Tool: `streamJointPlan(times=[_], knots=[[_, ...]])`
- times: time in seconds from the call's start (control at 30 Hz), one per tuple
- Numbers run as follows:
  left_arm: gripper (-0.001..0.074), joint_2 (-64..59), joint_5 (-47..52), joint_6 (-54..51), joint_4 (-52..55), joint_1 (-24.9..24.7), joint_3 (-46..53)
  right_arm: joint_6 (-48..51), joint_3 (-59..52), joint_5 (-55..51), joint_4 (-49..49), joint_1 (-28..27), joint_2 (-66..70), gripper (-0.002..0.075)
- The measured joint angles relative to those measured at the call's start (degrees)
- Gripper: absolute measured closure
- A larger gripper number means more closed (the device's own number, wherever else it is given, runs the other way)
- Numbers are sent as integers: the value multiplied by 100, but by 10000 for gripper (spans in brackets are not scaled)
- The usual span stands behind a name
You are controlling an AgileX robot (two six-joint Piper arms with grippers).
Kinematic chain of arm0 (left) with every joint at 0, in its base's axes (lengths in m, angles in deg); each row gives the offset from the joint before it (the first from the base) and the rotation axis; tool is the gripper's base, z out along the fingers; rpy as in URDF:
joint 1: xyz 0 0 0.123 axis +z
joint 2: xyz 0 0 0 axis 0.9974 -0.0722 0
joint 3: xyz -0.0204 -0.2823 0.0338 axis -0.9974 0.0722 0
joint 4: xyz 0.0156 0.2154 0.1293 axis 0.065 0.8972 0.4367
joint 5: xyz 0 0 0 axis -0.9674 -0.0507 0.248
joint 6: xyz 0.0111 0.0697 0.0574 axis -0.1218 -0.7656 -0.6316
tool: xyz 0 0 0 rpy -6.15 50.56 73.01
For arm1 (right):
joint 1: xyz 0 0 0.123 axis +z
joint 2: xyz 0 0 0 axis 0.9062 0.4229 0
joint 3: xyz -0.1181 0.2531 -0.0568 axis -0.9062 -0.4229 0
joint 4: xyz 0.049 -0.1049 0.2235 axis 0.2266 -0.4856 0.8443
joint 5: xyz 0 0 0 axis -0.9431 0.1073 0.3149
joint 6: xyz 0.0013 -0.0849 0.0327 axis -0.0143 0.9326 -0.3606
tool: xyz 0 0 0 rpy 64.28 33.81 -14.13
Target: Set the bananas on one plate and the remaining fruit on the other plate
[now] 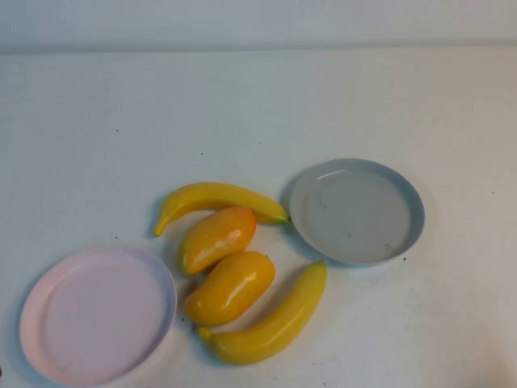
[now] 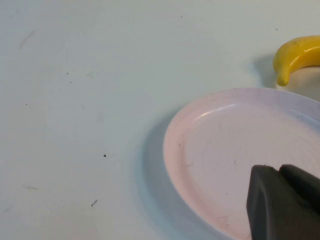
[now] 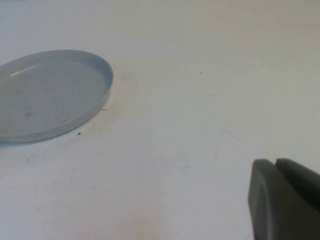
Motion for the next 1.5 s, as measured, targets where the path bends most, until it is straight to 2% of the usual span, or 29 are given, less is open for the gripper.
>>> streamJointPlan(times=[0.97, 1.13, 1.37, 1.5], knots=[[736, 0, -161, 0, -137, 0, 0, 0, 0, 0, 0, 0, 0, 743], [737, 0, -384, 21, -836, 0, 0, 0, 0, 0, 0, 0, 0, 743], [737, 0, -1125, 41, -3036, 0, 0, 0, 0, 0, 0, 0, 0, 743], [737, 0, -1558, -6, -3404, 0, 0, 0, 0, 0, 0, 0, 0, 743]])
